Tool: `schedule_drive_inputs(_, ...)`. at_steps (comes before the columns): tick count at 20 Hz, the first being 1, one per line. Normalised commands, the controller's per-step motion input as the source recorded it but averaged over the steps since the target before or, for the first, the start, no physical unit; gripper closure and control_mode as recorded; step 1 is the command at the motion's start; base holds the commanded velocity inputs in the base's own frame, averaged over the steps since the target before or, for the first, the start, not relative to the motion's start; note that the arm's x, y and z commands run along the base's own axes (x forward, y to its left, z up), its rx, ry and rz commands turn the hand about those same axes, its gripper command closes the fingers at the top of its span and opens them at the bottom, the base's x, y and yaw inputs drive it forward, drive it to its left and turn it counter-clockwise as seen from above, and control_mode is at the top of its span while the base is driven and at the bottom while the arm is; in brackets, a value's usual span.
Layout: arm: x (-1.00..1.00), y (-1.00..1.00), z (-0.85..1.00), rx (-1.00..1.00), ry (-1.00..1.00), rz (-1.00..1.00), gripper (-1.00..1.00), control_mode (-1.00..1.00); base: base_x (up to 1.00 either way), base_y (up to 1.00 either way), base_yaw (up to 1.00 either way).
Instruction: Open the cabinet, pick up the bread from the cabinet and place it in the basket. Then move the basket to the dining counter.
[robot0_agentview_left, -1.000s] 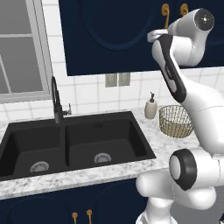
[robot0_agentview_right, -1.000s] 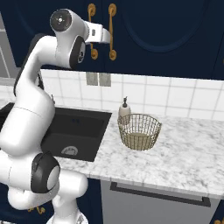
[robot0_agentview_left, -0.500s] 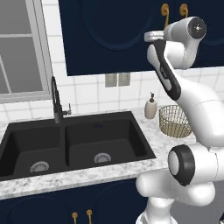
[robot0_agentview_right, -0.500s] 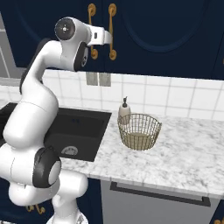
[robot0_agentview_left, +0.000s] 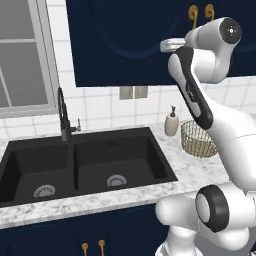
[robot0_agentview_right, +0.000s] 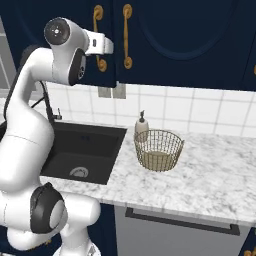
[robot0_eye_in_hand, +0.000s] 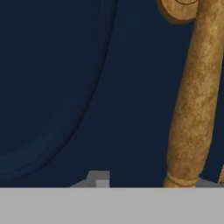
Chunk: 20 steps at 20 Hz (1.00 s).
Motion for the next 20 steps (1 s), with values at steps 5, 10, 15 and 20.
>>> schedule_drive_inputs(5, -1.00, 1.00, 0.22, -0.02, 0.03, 0.16, 1.00, -1.00, 0.00, 0.00, 0.00)
schedule_drive_inputs(10, -1.00, 1.00, -0.07, -0.03, -0.20, 0.08, 1.00, -1.00, 0.00, 0.00, 0.00)
schedule_drive_inputs(15, -0.99, 1.00, 0.00, -0.13, -0.03, 0.01, 1.00, -1.00, 0.00, 0.00, 0.00)
schedule_drive_inputs(20, -0.84, 1.00, 0.01, -0.21, 0.09, 0.00, 1.00, -1.00, 0.00, 0.00, 0.00)
